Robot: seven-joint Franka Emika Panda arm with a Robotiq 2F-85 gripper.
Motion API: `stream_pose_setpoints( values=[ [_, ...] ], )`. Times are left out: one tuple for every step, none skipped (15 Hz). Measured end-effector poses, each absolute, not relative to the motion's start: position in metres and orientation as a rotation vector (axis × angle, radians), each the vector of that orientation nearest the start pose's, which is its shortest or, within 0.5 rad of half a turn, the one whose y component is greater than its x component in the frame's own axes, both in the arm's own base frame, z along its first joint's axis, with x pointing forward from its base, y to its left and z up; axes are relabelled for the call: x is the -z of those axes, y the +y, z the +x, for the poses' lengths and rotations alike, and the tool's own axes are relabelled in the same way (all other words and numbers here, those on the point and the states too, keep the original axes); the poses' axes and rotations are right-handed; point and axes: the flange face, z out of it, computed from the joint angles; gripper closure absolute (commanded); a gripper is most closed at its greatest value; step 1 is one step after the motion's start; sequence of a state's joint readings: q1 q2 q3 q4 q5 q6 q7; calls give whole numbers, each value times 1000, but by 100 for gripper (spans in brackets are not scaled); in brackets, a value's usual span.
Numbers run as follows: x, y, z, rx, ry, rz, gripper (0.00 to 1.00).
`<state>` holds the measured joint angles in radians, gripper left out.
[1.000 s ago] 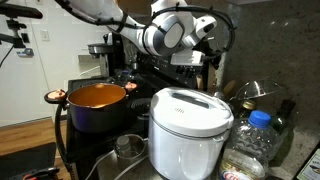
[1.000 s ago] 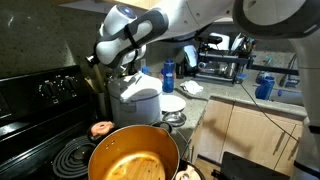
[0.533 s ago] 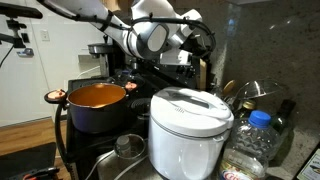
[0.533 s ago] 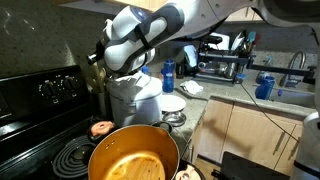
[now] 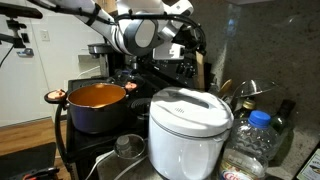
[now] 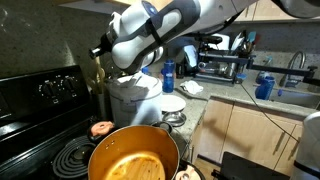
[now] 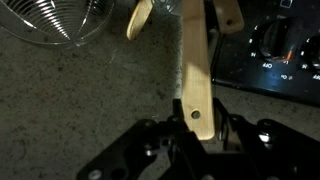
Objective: Take the spatula and stir the pot, then put it back in the rack
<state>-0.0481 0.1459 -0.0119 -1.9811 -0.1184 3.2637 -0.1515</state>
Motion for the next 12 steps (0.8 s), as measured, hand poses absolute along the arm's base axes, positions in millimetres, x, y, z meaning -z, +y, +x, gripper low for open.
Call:
stream_pose_setpoints(
  values=[
    [-541,-25,628,1790,-306,-2766,92],
    [-548,-25,625,1819,-306,-2748,92],
    [-554,-24,622,1847,-308,-2730,92],
    [-560,-22,620,1878,-310,-2709,92],
    [-565,-20,618,1906,-312,-2688,92],
    [-570,-18,616,1931,-316,-2669,92],
    [-574,-16,614,1955,-320,-2650,92],
    [-578,-14,612,1971,-323,-2636,92],
    [-581,-11,611,1978,-327,-2628,92],
    [-584,-9,610,1985,-332,-2620,92],
    [-588,-6,608,1990,-337,-2612,92],
    [-592,-3,607,1994,-342,-2606,92]
  ],
)
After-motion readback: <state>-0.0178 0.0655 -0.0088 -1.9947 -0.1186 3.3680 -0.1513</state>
